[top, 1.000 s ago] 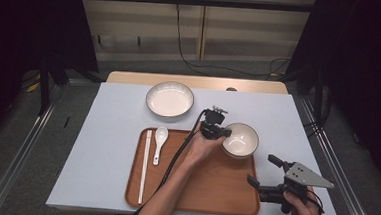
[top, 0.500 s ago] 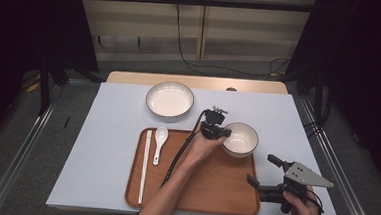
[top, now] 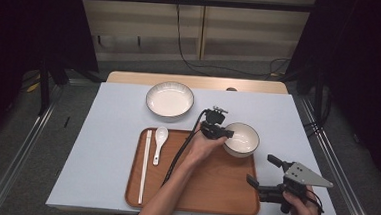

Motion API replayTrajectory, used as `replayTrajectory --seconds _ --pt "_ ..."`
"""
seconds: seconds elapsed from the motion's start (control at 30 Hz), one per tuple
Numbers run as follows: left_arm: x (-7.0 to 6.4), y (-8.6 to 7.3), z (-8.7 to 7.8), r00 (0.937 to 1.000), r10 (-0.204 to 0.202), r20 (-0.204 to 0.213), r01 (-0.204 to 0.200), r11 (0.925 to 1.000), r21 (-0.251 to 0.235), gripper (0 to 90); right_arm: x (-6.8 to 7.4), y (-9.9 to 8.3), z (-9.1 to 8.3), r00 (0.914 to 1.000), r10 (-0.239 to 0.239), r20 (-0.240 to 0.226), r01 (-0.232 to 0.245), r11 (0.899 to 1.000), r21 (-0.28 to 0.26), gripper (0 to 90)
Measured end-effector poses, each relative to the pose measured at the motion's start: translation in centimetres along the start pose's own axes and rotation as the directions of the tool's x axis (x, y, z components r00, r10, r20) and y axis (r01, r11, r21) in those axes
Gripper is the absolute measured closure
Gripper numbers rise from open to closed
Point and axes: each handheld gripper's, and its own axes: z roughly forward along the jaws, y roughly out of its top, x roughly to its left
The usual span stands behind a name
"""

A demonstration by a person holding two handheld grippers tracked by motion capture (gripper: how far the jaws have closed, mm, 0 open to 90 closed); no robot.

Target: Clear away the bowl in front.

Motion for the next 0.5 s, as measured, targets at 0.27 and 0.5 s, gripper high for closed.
replayTrajectory --seconds 0.27,0.5 --pt "0.2 -0.1 -1.2 0.9962 0.041 -0.076 -0.044 0.9984 -0.035 46.6 0.0 0.0 0.1 1.0000 -0.002 -0.001 0.002 1.000 0.000 2.9" --pt "0.0 -0.4 -2.8 0.9874 0.097 -0.125 -0.110 0.9888 -0.101 24.9 0.0 0.0 0.0 1.0000 0.000 0.001 0.000 1.000 -0.001 2.9"
